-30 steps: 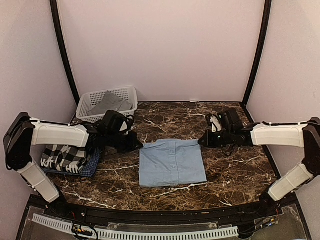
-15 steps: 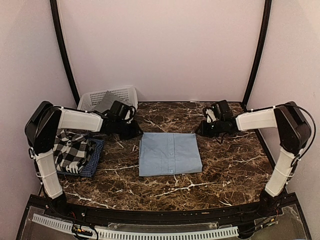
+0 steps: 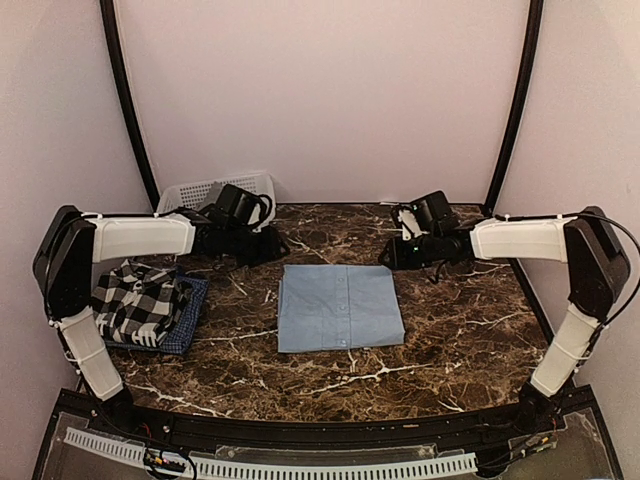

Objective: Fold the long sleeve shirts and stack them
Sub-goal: Fold the 2/3-rectangle-folded shirt at the center of the board, then adjust the square-folded shirt at the center of the board.

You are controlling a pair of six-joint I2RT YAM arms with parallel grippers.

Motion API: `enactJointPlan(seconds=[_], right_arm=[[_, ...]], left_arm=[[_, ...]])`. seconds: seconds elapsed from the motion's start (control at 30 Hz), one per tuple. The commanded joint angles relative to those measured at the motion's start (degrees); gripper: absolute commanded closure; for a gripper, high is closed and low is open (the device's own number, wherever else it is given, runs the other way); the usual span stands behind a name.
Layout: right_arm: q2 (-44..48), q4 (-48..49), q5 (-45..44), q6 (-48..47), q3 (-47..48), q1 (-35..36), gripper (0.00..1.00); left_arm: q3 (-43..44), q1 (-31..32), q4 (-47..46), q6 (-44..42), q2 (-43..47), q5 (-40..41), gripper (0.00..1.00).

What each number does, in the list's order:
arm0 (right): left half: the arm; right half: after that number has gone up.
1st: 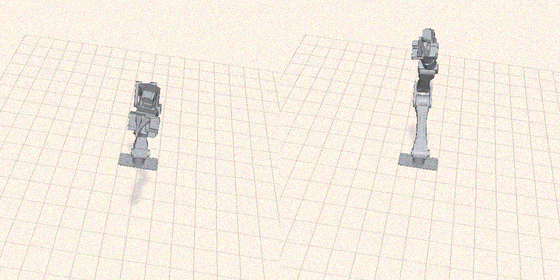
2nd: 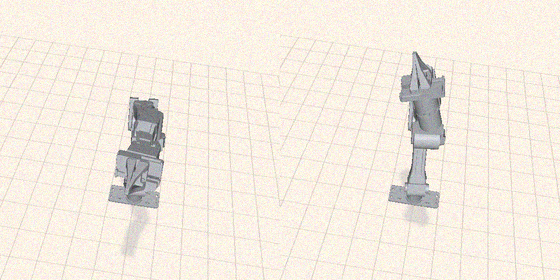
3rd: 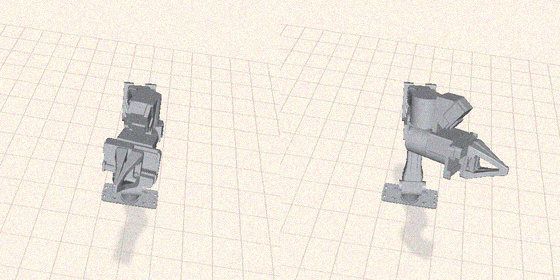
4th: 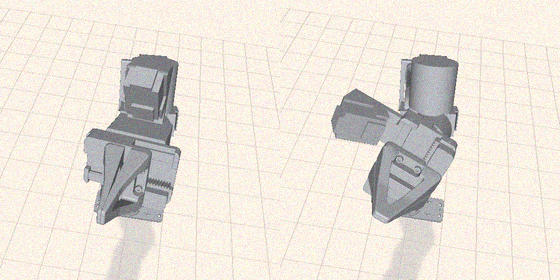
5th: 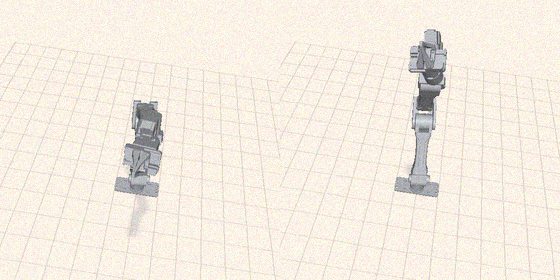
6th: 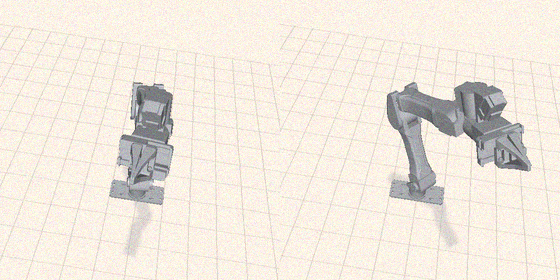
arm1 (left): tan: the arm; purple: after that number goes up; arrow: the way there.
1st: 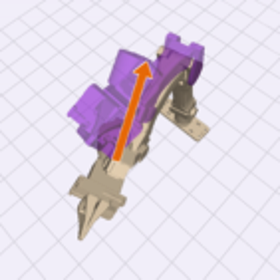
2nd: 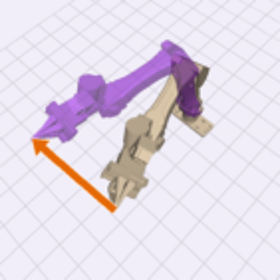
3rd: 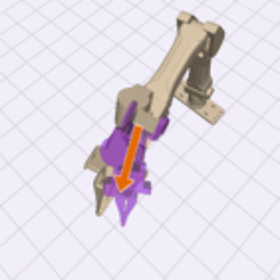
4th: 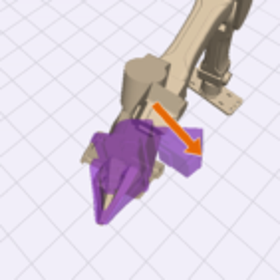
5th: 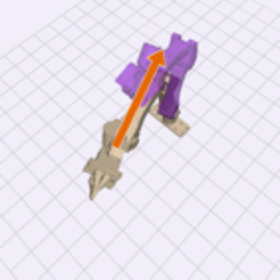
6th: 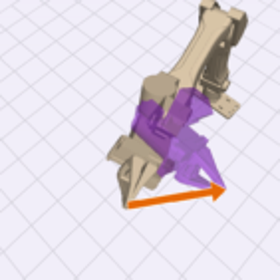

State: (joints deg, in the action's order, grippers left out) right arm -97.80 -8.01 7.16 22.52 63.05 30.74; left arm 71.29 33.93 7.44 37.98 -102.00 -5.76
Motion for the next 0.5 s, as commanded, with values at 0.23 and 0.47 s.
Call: enactJointPlan(seconds=[0.23,0.47], right_arm=[[-6.01,-1.46,-1.16,-0.53,4.18,0.90,0.87],[-13.15,-2.84,-1.02,-1.65,9.97,0.42,0.89]], left_arm=[[1.74,5.97,0.73,1.90,-4.05,-5.55,0.73],[6.95,5.79,2.52,-0.58,-10.02,-3.96,0.75]])
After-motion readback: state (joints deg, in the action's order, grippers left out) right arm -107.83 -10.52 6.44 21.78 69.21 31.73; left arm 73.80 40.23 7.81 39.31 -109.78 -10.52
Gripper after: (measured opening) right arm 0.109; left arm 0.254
